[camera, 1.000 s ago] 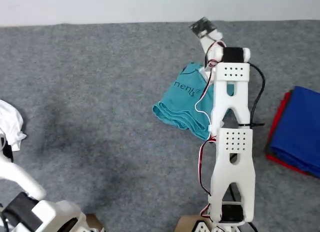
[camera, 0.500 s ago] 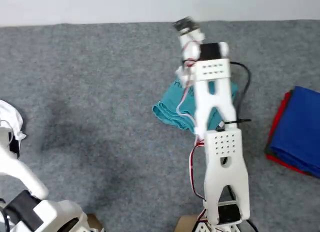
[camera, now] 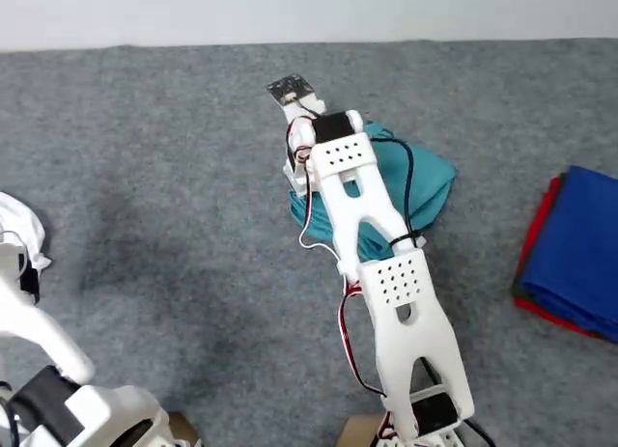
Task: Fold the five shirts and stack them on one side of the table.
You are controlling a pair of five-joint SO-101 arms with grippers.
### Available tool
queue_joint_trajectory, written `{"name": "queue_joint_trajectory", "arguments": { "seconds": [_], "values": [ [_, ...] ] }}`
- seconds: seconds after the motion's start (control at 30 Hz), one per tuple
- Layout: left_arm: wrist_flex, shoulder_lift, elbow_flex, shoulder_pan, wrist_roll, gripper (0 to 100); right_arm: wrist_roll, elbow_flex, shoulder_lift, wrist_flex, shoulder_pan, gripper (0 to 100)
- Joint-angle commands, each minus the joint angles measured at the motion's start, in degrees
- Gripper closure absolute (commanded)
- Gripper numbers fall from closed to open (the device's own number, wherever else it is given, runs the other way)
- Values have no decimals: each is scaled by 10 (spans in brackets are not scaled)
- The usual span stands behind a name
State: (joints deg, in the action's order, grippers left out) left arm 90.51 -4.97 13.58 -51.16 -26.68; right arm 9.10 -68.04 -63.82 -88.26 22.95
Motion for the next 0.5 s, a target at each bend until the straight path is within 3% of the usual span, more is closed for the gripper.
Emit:
{"name": "queue_joint_trajectory", "arguments": {
  "seconds": [0.0,0.07,0.27,0.47],
  "values": [
    [-3,-7,-1,0,1,993,-7,-28,57,-25,4,988],
    [-3,-7,-1,0,2,993,-18,-48,75,-59,-5,985],
    [-3,-7,-1,4,2,993,-147,-110,97,-138,-38,980],
    [-3,-7,-1,4,2,993,-295,-117,98,-146,-81,877]
  ]
}}
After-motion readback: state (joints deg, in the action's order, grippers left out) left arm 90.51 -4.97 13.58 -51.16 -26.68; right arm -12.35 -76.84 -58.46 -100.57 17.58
